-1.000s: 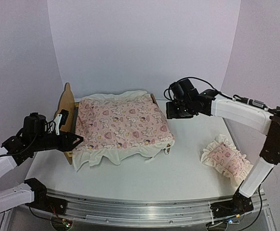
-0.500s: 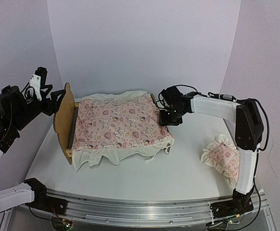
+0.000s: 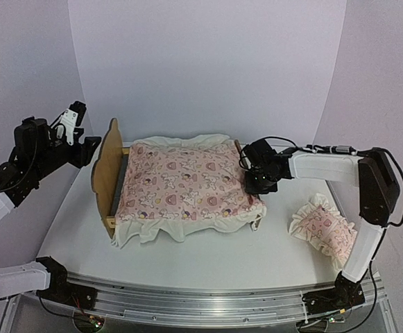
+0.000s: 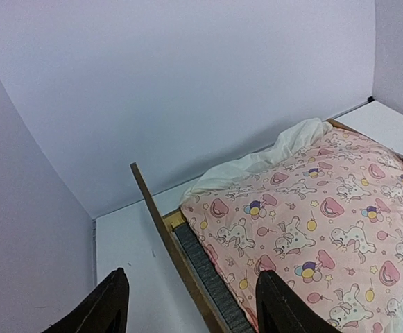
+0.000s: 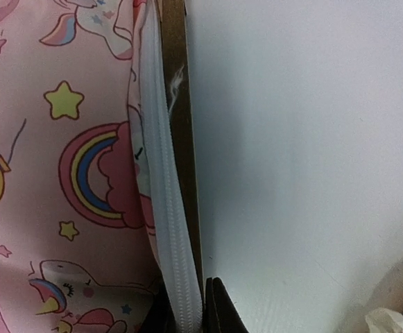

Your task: Set up the pet bed

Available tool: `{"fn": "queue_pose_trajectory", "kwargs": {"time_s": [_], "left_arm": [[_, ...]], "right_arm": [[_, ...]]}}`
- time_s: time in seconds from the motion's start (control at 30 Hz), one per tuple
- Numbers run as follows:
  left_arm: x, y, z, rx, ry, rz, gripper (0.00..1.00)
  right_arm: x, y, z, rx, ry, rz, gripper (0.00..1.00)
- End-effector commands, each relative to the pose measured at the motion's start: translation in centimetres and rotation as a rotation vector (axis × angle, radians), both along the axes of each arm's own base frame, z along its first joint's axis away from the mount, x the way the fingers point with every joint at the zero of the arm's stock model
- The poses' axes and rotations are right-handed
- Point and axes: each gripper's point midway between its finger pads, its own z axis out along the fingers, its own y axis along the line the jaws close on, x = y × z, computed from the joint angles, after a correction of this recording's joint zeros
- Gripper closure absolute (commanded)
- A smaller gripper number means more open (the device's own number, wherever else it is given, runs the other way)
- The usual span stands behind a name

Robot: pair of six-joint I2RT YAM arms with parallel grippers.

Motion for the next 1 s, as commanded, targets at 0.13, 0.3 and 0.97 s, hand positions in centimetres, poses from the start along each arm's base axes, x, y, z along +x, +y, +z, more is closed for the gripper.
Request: {"fn": "queue_pose_trajectory", "kwargs": {"time_s": [0.13,0.3,0.97], "left_arm": [[-2.8,-5.6,0.4,-0.191,0.105,-0.334,0.41],[-3.8,-7.1,-2.1,-0.247,0.204,-0.42,0.47],[-15.1,-13.5,-16.1,-0.276,0.582,-0.774,0.57]], "right_arm": [[-7.0,-13.2,2.3,-0.152,-0.06,-0.309,0.89],[-8.9,-13.9,2.0,-0.125,-0.039,-0.267,0.89],[-10.8,-8.8,13.8,0.095,-0.05,-0.031,0.55]]}}
